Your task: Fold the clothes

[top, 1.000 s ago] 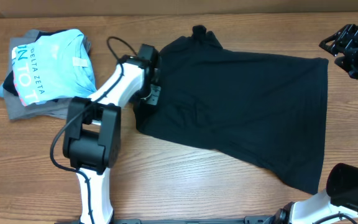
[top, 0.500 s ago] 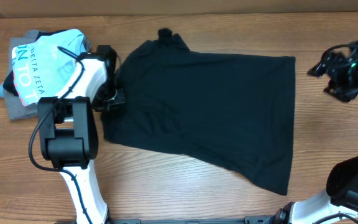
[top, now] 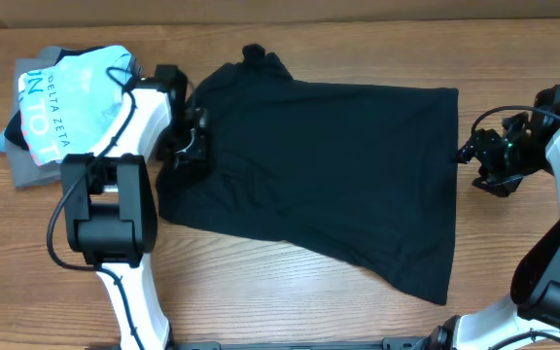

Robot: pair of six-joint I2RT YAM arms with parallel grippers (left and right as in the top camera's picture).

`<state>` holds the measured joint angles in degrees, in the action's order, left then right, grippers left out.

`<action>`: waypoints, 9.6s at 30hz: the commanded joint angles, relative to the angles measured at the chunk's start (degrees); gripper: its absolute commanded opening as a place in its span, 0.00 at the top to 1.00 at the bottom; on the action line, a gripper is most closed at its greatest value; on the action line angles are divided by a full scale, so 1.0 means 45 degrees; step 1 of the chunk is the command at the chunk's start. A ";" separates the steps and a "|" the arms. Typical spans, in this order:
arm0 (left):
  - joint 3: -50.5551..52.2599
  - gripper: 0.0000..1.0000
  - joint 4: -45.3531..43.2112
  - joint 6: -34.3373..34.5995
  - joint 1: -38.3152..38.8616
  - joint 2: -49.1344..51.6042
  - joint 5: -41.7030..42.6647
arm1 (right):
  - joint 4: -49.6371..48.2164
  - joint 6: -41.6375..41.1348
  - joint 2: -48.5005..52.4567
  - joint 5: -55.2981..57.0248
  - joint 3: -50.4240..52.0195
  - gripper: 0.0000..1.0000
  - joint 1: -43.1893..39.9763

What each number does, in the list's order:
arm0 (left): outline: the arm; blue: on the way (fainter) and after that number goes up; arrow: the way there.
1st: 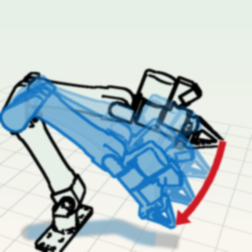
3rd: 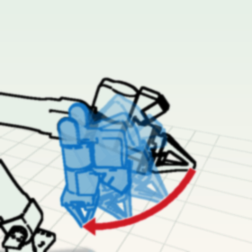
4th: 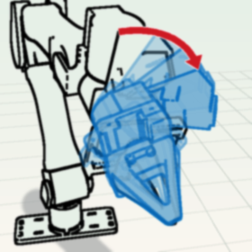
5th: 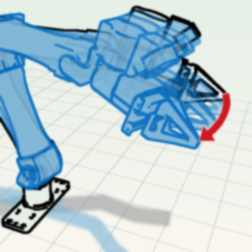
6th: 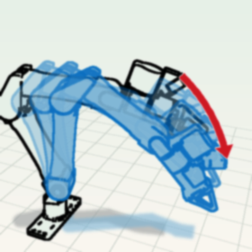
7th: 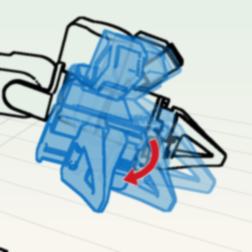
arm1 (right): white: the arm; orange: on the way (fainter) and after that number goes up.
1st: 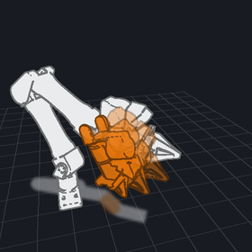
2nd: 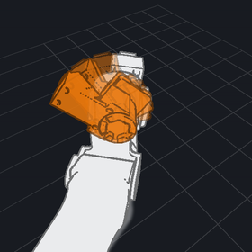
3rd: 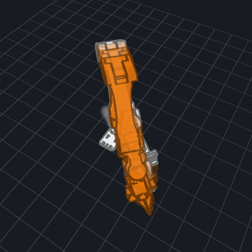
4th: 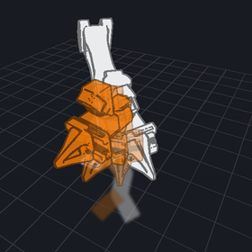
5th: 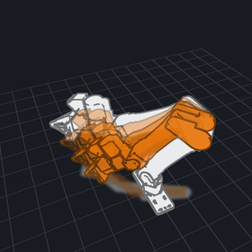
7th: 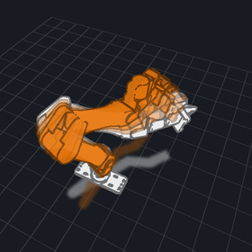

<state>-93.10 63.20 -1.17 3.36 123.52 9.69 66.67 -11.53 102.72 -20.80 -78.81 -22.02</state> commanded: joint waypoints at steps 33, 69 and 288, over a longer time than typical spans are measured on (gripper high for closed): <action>-0.0078 0.57 -0.1851 -0.0583 0.1938 0.0612 -0.0189 | 0.2535 0.0447 -0.3551 -0.0967 0.0005 0.30 0.0034; -0.2997 0.96 0.3055 0.0889 0.1919 -0.2424 -0.1307 | 0.0607 -0.0835 -0.3536 0.0418 0.3279 0.27 0.0034; 0.6358 0.39 -0.1166 0.2278 -0.0408 -0.3138 0.0136 | -0.2025 -0.2055 -0.2103 0.1807 0.5421 0.96 -0.2142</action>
<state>-66.19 59.09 8.56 1.65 109.06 6.66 57.69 -20.97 95.24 -13.52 -54.33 -31.83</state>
